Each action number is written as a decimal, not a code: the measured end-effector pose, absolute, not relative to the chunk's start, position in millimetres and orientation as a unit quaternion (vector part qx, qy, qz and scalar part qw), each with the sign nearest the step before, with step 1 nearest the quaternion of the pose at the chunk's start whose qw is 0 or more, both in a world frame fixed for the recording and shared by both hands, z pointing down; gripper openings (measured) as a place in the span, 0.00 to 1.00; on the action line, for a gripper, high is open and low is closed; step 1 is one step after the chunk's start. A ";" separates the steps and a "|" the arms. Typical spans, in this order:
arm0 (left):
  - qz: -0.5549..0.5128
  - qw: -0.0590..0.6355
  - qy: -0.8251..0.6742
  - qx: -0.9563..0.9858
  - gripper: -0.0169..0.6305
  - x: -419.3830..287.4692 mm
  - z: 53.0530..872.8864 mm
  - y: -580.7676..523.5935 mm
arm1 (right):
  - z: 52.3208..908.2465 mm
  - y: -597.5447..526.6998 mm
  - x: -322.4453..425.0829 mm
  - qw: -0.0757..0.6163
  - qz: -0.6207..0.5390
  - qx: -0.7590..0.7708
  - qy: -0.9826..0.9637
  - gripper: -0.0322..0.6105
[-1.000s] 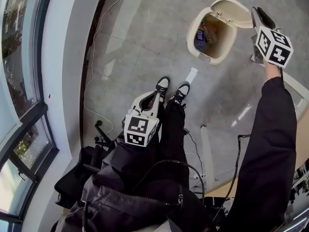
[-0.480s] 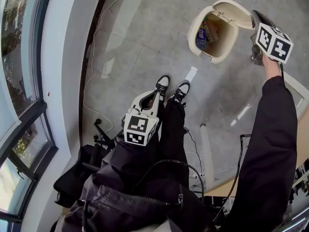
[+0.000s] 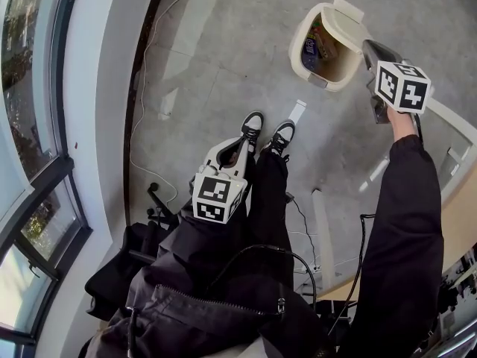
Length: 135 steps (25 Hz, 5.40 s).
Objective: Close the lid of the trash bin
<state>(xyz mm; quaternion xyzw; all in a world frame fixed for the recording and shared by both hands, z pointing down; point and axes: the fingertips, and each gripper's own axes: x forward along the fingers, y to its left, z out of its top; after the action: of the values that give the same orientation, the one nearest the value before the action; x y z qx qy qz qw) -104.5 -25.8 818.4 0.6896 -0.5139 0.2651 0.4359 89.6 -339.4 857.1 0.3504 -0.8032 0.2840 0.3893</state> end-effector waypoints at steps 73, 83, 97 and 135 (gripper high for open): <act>0.189 0.336 -0.506 0.772 0.02 -50.7 661.6 -104.4 | 700.3 -169.5 96.9 0.270 0.303 0.409 -0.817 0.06; 0.105 0.242 -0.492 0.830 0.02 -10.7 450.2 -132.6 | 446.1 -139.7 117.1 0.128 0.204 0.495 -0.835 0.06; 0.054 0.129 -0.465 0.874 0.02 20.9 275.4 -91.9 | 249.8 -75.4 145.2 0.064 0.053 0.560 -0.825 0.06; 0.022 0.091 -0.455 0.886 0.02 26.3 223.4 -78.3 | 182.1 -55.0 145.8 0.022 -0.003 0.580 -0.814 0.06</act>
<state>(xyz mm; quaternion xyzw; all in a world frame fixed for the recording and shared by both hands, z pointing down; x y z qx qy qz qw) 26.3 -78.3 223.4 0.8857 -0.4548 0.0215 0.0910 145.8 -55.0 182.1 0.5804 -0.8141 -0.0027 0.0217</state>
